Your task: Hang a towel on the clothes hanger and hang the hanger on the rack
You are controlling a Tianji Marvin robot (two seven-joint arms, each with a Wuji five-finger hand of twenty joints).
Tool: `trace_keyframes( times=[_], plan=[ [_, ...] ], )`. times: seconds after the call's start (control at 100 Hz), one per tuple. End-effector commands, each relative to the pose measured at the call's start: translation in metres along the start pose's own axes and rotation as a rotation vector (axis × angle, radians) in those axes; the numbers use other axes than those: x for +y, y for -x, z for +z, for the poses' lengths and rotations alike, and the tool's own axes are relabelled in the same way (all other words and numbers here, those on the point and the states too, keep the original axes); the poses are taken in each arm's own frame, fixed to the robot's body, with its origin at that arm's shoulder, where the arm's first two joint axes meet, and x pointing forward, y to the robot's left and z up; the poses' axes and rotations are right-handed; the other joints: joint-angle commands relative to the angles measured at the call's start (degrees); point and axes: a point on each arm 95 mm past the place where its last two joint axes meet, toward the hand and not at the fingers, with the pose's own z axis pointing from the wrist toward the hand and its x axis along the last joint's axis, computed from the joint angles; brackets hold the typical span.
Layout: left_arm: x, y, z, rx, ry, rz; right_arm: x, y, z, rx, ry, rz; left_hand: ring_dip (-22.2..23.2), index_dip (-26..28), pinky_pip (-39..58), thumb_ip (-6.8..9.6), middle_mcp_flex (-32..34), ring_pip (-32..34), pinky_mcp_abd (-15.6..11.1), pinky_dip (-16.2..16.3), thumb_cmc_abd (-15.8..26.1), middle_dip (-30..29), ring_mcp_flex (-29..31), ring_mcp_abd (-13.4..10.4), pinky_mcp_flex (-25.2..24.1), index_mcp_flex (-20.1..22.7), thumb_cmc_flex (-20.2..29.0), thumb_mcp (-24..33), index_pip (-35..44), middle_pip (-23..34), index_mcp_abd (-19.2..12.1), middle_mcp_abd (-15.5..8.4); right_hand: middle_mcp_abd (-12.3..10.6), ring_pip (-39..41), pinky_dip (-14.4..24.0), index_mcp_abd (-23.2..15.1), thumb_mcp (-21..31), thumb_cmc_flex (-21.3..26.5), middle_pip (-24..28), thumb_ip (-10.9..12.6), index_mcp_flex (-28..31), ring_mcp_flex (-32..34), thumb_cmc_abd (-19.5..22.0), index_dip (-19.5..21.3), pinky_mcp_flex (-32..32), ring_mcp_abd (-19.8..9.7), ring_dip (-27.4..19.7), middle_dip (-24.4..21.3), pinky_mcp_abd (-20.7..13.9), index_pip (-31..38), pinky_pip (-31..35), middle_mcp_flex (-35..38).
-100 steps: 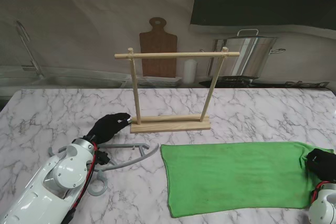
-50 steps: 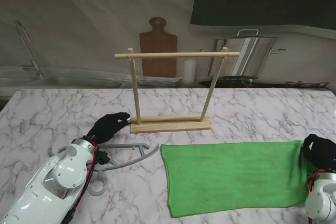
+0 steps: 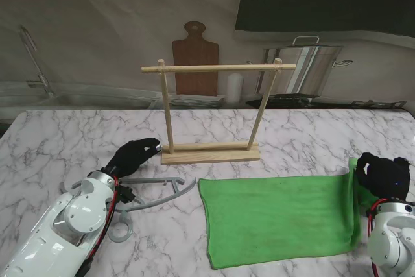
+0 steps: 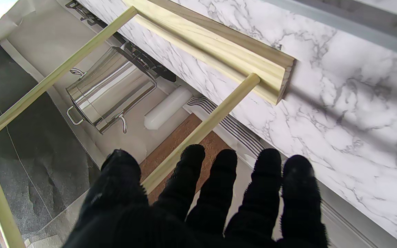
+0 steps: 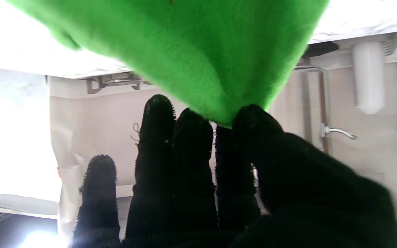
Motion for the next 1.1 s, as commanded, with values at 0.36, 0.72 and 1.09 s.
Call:
trace_keyframes(
  times=[0.36, 0.72, 1.09],
  plan=[
    [0.002, 0.001, -0.001, 0.001, 0.002, -0.007, 0.015, -0.084, -0.023, 0.126, -0.027, 0.056, 0.0, -0.8, -38.8, 0.14, -2.2, -0.5, -0.2, 0.7, 3.1, -0.7, -1.3, -1.1, -0.8, -1.2, 1.1, 0.1, -0.4, -1.0, -0.1, -0.5, 5.3, 3.8, 3.2, 2.4, 4.9, 1.7, 1.4, -1.5, 4.1, 8.5, -2.0, 2.5, 4.8, 1.4, 3.1, 2.5, 2.9, 5.2, 10.3, 4.5],
    [0.0, 0.003, -0.003, 0.001, -0.01, -0.005, 0.017, -0.16, -0.046, 0.225, -0.09, 0.155, 0.0, -0.8, -38.9, 0.14, -2.6, -0.6, -0.2, 0.7, 3.1, -0.8, -1.5, -1.1, -0.9, -1.2, 1.1, 0.1, -0.3, -1.0, -0.1, -0.6, 5.8, 4.3, 3.8, 3.4, 5.9, 1.5, 1.5, -1.6, 4.8, 9.2, -2.8, 2.2, 4.8, 1.9, 3.3, 2.6, 3.8, 5.1, 12.3, 5.4],
    [-0.001, 0.004, -0.004, 0.006, -0.012, -0.005, 0.016, -0.228, -0.081, 0.178, -0.141, 0.277, 0.0, -0.8, -39.1, 0.14, -2.6, -0.6, -0.3, 0.7, 3.1, -0.8, -1.5, -1.2, -0.9, -1.3, 1.0, 0.1, -0.4, -0.9, -0.2, -0.5, 7.0, 4.9, 4.2, 5.2, 6.9, 2.0, 1.4, -1.7, 5.4, 9.9, -3.6, 2.0, 5.3, 3.0, 3.2, 2.3, 3.8, 5.1, 13.5, 6.2]
  ],
)
